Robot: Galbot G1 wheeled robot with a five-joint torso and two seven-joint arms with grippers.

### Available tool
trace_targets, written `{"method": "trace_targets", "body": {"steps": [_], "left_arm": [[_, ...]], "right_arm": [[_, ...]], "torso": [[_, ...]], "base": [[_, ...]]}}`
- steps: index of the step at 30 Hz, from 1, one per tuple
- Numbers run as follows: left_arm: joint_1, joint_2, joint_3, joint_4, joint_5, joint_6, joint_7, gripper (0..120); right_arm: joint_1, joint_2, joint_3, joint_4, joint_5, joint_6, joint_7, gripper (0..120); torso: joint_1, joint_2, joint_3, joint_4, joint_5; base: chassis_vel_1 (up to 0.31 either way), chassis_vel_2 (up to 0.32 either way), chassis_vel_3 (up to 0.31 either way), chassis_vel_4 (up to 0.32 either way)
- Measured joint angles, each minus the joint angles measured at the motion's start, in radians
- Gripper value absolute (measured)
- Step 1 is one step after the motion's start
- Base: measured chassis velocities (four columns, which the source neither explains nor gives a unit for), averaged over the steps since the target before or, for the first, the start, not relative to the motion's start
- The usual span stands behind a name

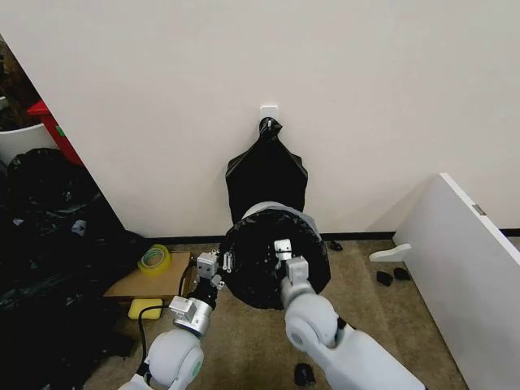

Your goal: Place the garbage bag over the trash bin.

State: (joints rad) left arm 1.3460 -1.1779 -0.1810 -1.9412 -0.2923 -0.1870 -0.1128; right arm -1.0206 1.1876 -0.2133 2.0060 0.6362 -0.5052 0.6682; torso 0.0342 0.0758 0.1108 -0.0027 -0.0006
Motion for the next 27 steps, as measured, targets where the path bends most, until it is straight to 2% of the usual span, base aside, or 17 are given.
{"method": "trace_targets", "body": {"steps": [4, 6, 12, 13, 16, 19, 20, 23, 27], "left_arm": [[0.001, 0.0, 0.004, -0.006, 0.001, -0.001, 0.0, 0], [0.002, 0.0, 0.004, -0.008, 0.001, -0.001, 0.0, 0], [0.012, 0.002, -0.003, -0.023, 0.001, 0.0, 0.002, 0], [0.012, 0.002, -0.003, -0.023, 0.001, 0.0, 0.002, 0], [0.014, 0.002, -0.005, -0.023, 0.001, 0.0, 0.002, 0], [0.013, 0.001, -0.007, -0.02, 0.002, 0.0, -0.001, 0], [0.013, 0.001, -0.007, -0.02, 0.002, 0.0, -0.001, 0], [0.011, 0.001, -0.003, -0.015, 0.002, 0.0, -0.001, 0], [0.011, 0.001, -0.002, -0.015, 0.002, 0.0, -0.001, 0]], "right_arm": [[0.004, 0.003, 0.003, -0.003, 0.071, -0.136, 0.081, 0], [0.005, 0.005, 0.004, -0.011, 0.064, -0.145, 0.085, 0], [0.003, -0.005, -0.005, -0.067, -0.151, -0.174, 0.054, 0], [0.003, -0.005, -0.005, -0.067, -0.151, -0.174, 0.054, 0], [0.002, -0.008, -0.01, -0.069, -0.2, -0.159, 0.036, 0], [-0.002, -0.005, -0.018, -0.064, -0.239, -0.042, -0.023, 0], [-0.002, -0.005, -0.018, -0.064, -0.239, -0.042, -0.023, 0], [-0.008, -0.003, -0.039, -0.05, -0.205, 0.047, -0.072, 0], [-0.008, -0.004, -0.054, -0.058, -0.178, 0.013, -0.065, 0]], "torso": [[0.0, 0.0, 0.0, 0.0003, 0.0], [0.0, 0.0, 0.0, 0.0003, 0.0001], [0.0, 0.0, 0.0, 0.0002, 0.0], [0.0, 0.0, 0.0, 0.0002, 0.0], [0.0, 0.0, 0.0, 0.0001, 0.0], [0.0, 0.0, 0.0, 0.0001, -0.0001], [0.0, 0.0, 0.0, 0.0001, -0.0001], [0.0, 0.0, 0.0, 0.0001, 0.0], [0.0, 0.0, 0.0, 0.0002, -0.0001]], "base": [[0.0, 0.0, 0.0, 0.0], [0.0, 0.0, 0.0, 0.0], [0.0, 0.0, 0.0, 0.0], [0.0, 0.0, 0.0, 0.0], [0.0, 0.0, 0.0, 0.0], [0.0, 0.0, 0.0, 0.0], [0.0, 0.0, 0.0, 0.0], [0.0, 0.0, 0.0, 0.0], [0.0, 0.0, 0.0, 0.0]]}}
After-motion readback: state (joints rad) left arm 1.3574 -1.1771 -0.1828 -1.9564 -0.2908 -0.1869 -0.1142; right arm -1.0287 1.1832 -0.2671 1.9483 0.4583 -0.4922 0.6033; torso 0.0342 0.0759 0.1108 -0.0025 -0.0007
